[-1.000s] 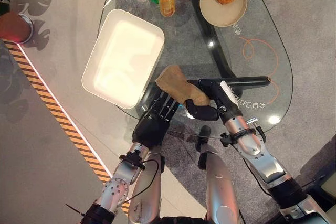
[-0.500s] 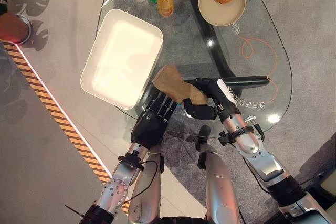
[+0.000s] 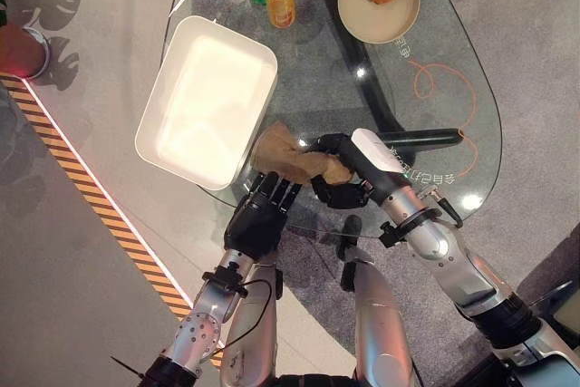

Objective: Wipe the table with a cloth and put it in the basket.

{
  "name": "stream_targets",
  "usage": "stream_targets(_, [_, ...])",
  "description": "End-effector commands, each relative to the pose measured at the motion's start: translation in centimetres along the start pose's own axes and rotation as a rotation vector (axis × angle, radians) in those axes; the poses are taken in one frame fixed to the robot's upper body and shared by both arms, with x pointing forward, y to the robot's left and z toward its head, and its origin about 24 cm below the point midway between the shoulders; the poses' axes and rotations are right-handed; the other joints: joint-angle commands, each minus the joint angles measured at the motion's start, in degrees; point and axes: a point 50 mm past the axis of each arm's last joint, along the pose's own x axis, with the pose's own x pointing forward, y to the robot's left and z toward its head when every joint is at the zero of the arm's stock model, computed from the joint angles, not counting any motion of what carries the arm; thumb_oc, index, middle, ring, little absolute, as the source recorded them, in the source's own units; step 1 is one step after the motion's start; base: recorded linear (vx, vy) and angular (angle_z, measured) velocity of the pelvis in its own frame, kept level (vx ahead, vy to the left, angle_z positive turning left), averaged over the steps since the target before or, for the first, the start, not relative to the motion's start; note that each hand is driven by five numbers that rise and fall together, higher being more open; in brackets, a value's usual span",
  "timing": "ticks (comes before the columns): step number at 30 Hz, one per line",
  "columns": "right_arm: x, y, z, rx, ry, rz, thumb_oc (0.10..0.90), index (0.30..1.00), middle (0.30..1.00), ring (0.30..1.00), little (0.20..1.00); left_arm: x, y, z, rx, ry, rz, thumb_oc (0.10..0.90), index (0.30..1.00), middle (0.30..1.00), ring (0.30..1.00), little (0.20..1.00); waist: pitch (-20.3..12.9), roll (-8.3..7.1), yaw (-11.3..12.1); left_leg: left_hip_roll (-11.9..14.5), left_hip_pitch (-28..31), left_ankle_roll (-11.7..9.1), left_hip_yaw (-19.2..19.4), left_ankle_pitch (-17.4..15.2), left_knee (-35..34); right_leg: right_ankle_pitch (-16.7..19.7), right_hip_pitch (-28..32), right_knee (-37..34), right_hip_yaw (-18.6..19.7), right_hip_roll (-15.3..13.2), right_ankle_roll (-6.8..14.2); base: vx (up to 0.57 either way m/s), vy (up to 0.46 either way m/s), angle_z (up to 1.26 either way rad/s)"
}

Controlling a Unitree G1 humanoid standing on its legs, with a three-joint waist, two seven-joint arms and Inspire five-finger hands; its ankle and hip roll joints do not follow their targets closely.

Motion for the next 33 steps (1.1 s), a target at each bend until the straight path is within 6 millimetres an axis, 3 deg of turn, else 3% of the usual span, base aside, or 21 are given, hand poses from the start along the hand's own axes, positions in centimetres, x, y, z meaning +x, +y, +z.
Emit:
stream_targets(1, [-0.5, 2.2, 6.9, 0.027, -0.362, 0.169, 0.1, 0.3, 0.3, 0.3, 0.2, 2.2, -7.7, 0.0, 0.003, -0.025, -0.384, 0.8, 0.9, 0.9, 0.9, 0.9, -1.5, -0.56, -0.1, -4.9, -2.2, 4.3, 4.6, -0.3, 3.4, 2.5, 3.3, -4.7, 1.5, 4.7, -0.9, 0.0, 0.0, 0.0])
stream_targets(11, [-0.4, 2.7, 6.9, 0.016, -0.356, 0.201, 0.1, 0.3, 0.3, 0.3, 0.2, 2.5, -7.3, 0.5, -0.082, -0.074, -0.295, 0.8, 0.9, 0.9, 0.9, 0.9, -1.5, -0.67, 0.1, -5.0, -2.6, 4.1, 4.2, 0.0, 3.4, 2.5, 3.3, -5.0, 1.2, 4.8, -1.0, 0.0, 0.0, 0.0])
stream_targets(12, [-0.3, 2.7, 6.8, 0.016, -0.349, 0.191, 0.1, 0.3, 0.3, 0.3, 0.2, 2.5, -7.3, 0.5, -0.125, -0.086, -0.287, 0.149, 0.342, 0.342, 0.342, 0.249, -1.5, -0.72, 0.1, -5.0, -2.8, 4.1, 4.2, -0.1, 3.5, 2.5, 3.2, -5.0, 1.1, 4.8, -1.1, 0.0, 0.0, 0.0])
stream_targets(13, [-0.3, 2.7, 6.8, 0.015, -0.347, 0.189, 0.1, 0.3, 0.3, 0.3, 0.2, 2.5, -7.3, 0.5, -0.133, -0.087, -0.288, 0.1, 0.3, 0.3, 0.3, 0.2, -1.5, -0.73, 0.1, -5.0, -2.8, 4.1, 4.2, -0.1, 3.5, 2.5, 3.2, -5.1, 1.1, 4.8, -1.1, 0.0, 0.0, 0.0])
stream_targets(33, [0.0, 0.6, 5.7, 0.108, -0.258, -0.109, 0.1, 0.3, 0.3, 0.3, 0.2, 2.3, -7.7, -0.1, -0.211, -0.101, -0.284, 0.1, 0.3, 0.3, 0.3, 0.2, -1.5, -0.72, -0.4, -5.0, -2.5, 4.4, 5.4, -0.4, 2.9, 3.0, 3.1, -5.6, 1.1, 4.3, -0.7, 0.0, 0.013, 0.0])
